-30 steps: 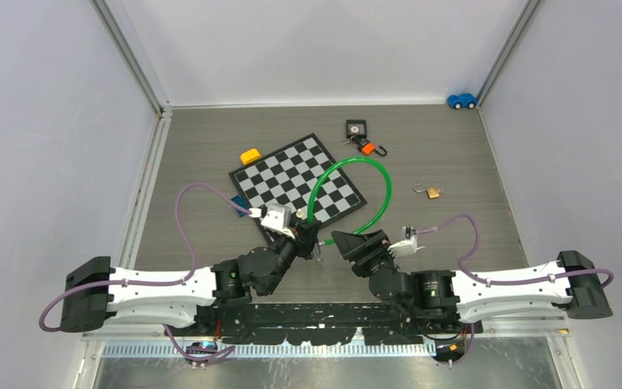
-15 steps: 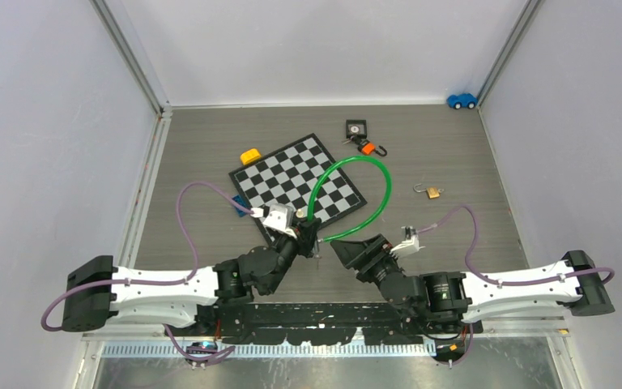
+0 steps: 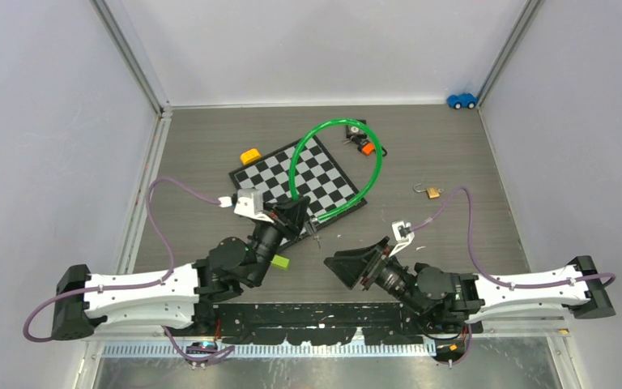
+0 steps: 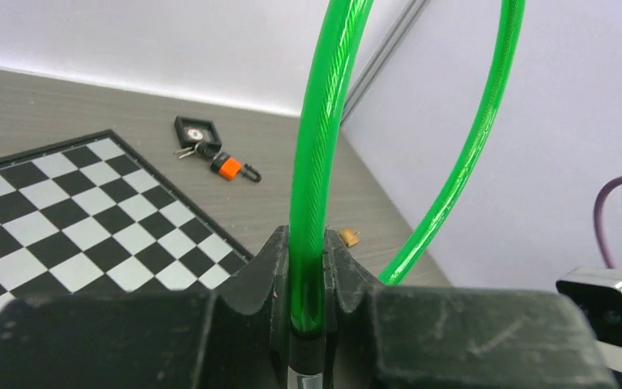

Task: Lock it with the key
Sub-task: Lock the lock.

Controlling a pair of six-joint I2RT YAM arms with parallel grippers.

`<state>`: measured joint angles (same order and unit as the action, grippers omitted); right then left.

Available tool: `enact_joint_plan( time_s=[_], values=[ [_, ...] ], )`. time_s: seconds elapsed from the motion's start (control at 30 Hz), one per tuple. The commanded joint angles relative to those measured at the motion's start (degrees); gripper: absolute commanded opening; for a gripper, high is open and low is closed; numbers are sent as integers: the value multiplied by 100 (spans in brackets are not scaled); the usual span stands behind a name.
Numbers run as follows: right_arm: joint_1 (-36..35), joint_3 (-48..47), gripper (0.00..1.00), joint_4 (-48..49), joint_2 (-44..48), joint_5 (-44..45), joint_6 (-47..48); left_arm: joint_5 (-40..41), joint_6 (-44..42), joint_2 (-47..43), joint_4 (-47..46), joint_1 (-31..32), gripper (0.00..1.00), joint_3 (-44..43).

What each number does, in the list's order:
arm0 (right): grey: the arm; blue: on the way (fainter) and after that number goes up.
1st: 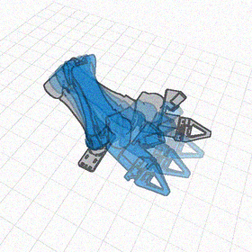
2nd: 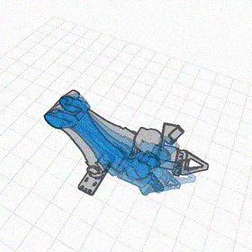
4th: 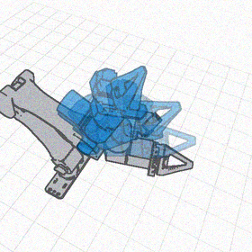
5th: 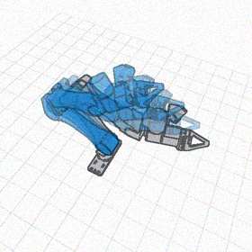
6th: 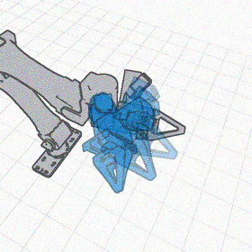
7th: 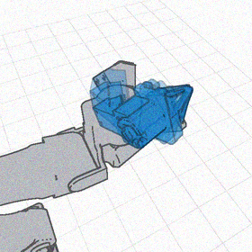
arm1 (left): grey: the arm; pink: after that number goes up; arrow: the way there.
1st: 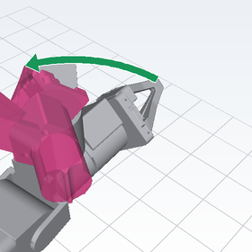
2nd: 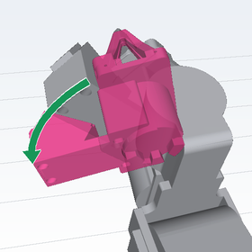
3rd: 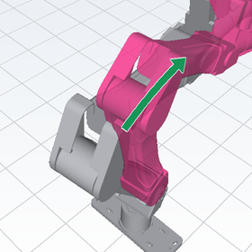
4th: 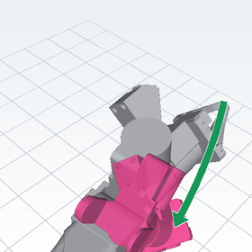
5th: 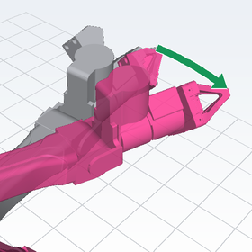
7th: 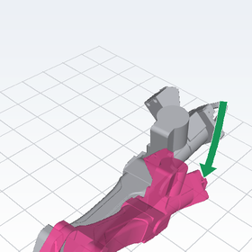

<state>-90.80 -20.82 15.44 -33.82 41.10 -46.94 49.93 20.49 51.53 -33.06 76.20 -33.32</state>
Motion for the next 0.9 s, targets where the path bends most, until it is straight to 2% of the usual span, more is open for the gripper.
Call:
enact_joint_plan(
  time_s=[0.0,0.13,0.27,0.4,0.5,0.6,0.67,0.8,0.87],
  values=[
    [-29,111,63,1102,176,-701,995,-71,38,-382,-522,-18,0,-387],
    [-34,166,63,1928,36,-853,1255,-355,-10,-567,-508,-22,0,-555],
    [-21,124,61,2426,-120,-497,1420,-604,-1,-731,-525,-25,0,-663],
    [96,-31,54,2314,-198,43,1465,-701,-8,-781,-520,-20,0,-734],
    [417,-141,53,2063,-117,-38,1377,-746,-46,-784,-532,-23,0,-776],
    [1371,-587,58,1083,-135,-851,862,-758,-131,-791,-543,-19,0,-819],
    [2015,-729,60,808,-248,-1548,496,-763,-207,-821,-549,-25,0,-846],
    [3232,-724,62,992,-535,-3187,-79,-741,-402,-925,-613,-18,0,-881],
    [3806,-491,62,1819,-792,-4487,-584,-769,-503,-970,-631,-20,0,-931]
  ],
)
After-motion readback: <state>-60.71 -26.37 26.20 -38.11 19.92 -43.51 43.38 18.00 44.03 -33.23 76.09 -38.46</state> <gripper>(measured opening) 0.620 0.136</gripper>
